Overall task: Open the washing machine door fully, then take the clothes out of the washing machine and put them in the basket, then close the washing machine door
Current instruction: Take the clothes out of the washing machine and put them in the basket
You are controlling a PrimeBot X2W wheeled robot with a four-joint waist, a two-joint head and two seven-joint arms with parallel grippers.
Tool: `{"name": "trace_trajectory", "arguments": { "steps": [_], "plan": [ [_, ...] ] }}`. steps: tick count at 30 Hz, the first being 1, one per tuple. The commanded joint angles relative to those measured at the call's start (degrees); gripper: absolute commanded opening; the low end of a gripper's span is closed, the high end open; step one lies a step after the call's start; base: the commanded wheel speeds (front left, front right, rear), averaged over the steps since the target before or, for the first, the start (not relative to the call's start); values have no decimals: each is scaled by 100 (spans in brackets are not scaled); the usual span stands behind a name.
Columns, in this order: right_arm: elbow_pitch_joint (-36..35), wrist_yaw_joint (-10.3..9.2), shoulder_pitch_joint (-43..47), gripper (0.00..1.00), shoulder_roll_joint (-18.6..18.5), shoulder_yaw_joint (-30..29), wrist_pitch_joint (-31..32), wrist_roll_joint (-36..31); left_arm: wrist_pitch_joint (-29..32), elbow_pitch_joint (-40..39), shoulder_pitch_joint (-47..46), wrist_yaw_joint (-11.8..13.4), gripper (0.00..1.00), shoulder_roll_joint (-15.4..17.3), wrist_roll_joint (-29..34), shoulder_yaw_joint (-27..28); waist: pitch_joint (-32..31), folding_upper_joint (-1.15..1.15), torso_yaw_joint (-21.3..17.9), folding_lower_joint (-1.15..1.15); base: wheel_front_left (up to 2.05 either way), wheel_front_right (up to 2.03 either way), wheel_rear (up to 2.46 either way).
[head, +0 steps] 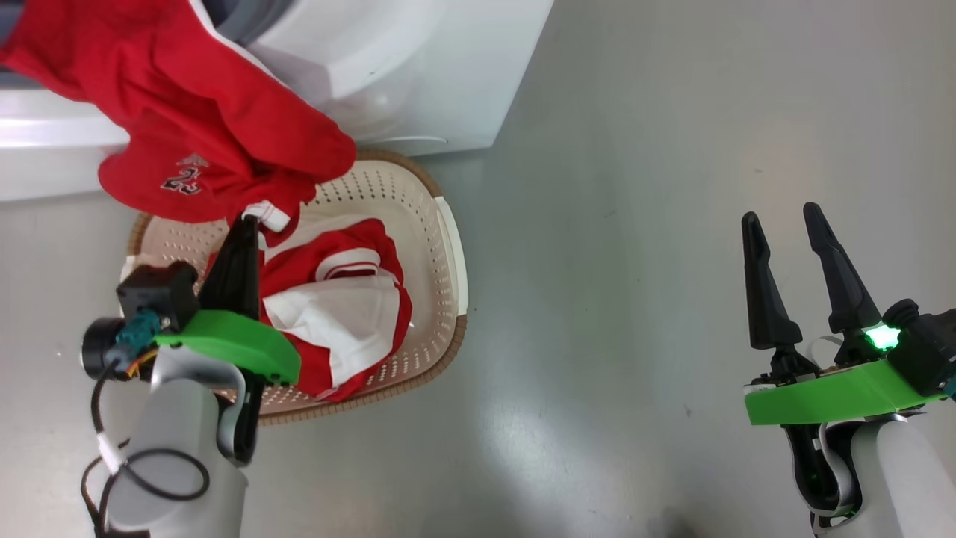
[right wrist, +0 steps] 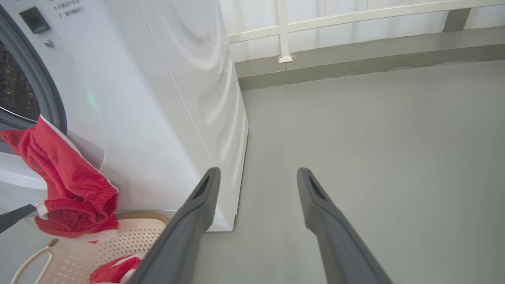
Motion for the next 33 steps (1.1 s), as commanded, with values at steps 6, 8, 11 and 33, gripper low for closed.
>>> {"name": "trace_trajectory", "arguments": {
  "steps": [6, 8, 11, 33],
  "plan": [
    [-165, 36, -104, 100, 7, 137, -36, 13, -29, 642, -452, -32, 0, 115, 274, 288, 340, 0, -41, 0, 0, 0, 0],
    [-172, 36, -138, 100, 10, 138, -36, 15, -29, 811, -588, -13, 0, 114, 333, 306, 413, 0, -31, 0, 0, 0, 0],
    [-174, 36, -194, 100, 12, 148, -36, 20, -29, 1042, -798, -11, 0, 121, 395, 346, 513, 0, -29, 0, 0, 0, 0],
    [-135, 36, -238, 100, 18, 126, -36, -12, -29, 678, -741, -16, 100, 114, 91, 484, 460, 0, 64, 0, 0, 0, 0]
  ]
}}
